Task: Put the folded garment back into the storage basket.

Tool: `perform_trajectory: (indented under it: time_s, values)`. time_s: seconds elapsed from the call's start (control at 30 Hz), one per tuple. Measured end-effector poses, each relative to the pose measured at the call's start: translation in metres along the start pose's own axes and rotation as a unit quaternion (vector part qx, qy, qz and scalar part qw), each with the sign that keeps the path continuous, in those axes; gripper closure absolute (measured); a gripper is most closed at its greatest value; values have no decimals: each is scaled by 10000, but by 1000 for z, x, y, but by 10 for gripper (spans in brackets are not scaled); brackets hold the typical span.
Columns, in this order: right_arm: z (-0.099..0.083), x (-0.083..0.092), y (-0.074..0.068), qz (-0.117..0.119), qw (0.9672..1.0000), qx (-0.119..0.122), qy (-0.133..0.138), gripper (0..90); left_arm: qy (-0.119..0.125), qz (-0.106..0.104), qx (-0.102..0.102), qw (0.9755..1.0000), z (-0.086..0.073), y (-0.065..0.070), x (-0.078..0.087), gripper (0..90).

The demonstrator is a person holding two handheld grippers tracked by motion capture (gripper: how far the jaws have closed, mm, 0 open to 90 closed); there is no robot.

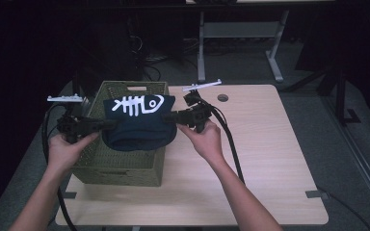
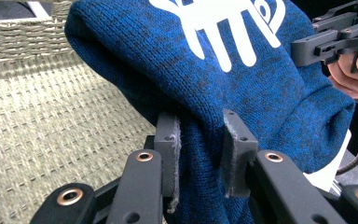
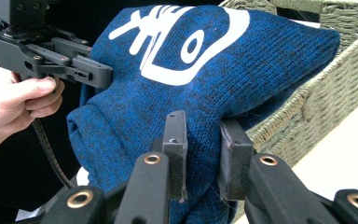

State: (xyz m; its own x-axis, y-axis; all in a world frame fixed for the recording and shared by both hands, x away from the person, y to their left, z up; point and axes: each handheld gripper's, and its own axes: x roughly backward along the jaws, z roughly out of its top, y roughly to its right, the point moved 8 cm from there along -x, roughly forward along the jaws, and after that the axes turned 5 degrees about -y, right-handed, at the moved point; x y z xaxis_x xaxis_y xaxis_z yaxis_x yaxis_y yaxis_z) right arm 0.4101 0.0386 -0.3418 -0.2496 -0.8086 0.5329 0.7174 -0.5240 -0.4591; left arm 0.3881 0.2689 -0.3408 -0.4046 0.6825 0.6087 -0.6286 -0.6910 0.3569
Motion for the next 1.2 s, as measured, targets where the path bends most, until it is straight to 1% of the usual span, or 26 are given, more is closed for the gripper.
perform_trajectory:
  time_s: [0.03, 0.23, 0.3, 0.47, 0.6, 0.73, 0.8, 1.07, 1.2]
  values:
    - [0, 0, 0, 0, 10000, 0, 0, 756, 3, 12, -12, 10000, -1, -2, 1, 710]
    - [2, -12, -3, 36, 10000, 55, -25, 756, 24, 55, 83, 9999, -5, -11, 7, 708]
    - [4, -15, -5, 57, 10000, 45, -2, 756, 52, 73, 74, 9999, -6, -13, 9, 707]
    - [5, -25, -7, 78, 9999, 68, -26, 755, 27, 143, 80, 9999, -11, -20, 14, 707]
    - [5, -33, -10, 115, 9999, 65, -41, 755, 31, 185, 155, 9997, -15, -27, 16, 703]
    - [5, -39, -12, 112, 9999, 63, -65, 753, 34, 207, 192, 9996, -18, -31, 18, 699]
    - [4, -43, -13, 105, 9999, 77, -95, 753, 20, 239, 226, 9995, -21, -35, 18, 694]
    - [2, -56, -12, 125, 9998, 54, -130, 752, -42, 313, 286, 9991, -27, -44, 18, 692]
    - [2, -60, -12, 145, 9998, 37, -126, 751, -30, 343, 333, 9989, -29, -47, 20, 689]
